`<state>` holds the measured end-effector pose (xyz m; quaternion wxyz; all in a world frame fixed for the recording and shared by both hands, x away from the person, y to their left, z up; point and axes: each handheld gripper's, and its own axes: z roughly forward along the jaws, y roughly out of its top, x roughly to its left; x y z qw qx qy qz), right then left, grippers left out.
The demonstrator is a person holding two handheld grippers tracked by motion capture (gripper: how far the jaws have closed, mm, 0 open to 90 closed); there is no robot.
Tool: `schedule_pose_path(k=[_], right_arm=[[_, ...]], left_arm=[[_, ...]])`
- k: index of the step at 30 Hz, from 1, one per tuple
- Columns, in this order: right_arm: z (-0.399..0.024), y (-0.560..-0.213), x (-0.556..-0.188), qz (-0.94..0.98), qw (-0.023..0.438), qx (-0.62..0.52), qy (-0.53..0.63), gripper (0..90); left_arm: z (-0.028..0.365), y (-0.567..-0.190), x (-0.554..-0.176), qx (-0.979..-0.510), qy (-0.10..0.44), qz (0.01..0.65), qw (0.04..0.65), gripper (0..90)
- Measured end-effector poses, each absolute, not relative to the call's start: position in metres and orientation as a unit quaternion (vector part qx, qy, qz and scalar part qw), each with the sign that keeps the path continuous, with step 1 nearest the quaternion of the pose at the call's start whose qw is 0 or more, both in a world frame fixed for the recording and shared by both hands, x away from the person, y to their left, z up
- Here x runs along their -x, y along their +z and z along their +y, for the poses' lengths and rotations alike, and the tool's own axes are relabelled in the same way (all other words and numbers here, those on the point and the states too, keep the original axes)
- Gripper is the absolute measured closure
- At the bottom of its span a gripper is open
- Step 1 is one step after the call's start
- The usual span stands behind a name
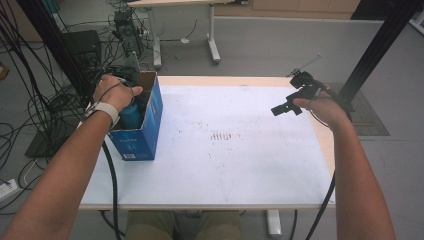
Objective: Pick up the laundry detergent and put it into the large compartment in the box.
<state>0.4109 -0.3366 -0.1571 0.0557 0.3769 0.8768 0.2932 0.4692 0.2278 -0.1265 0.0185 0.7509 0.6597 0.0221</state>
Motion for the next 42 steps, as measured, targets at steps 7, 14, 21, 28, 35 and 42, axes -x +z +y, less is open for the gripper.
schedule_pose_path(k=[7, 14, 21, 28, 35, 42], right_arm=[[-0.337, -0.158, -0.411, 0.877, 0.055, -0.377, 0.294, 8.0], [-0.338, -0.158, -0.41, 0.876, 0.055, -0.379, 0.294, 8.0], [-0.338, -0.158, -0.41, 0.875, 0.055, -0.38, 0.294, 8.0], [-0.338, -0.159, -0.41, 0.876, 0.055, -0.38, 0.293, 8.0], [-0.34, -0.16, -0.41, 0.875, 0.054, -0.381, 0.294, 8.0], [-0.341, -0.161, -0.409, 0.874, 0.053, -0.383, 0.295, 8.1]], left_arm=[[0.228, -0.132, -0.469, -0.75, 0.021, 0.661, 0.018, 37.8], [0.228, -0.139, -0.47, -0.75, 0.015, 0.661, 0.016, 37.8], [0.228, -0.142, -0.47, -0.751, 0.017, 0.66, 0.014, 37.8], [0.227, -0.144, -0.471, -0.752, 0.018, 0.659, 0.013, 37.8], [0.227, -0.146, -0.471, -0.752, 0.019, 0.659, 0.013, 37.8], [0.227, -0.146, -0.473, -0.751, 0.017, 0.66, 0.011, 37.8]])
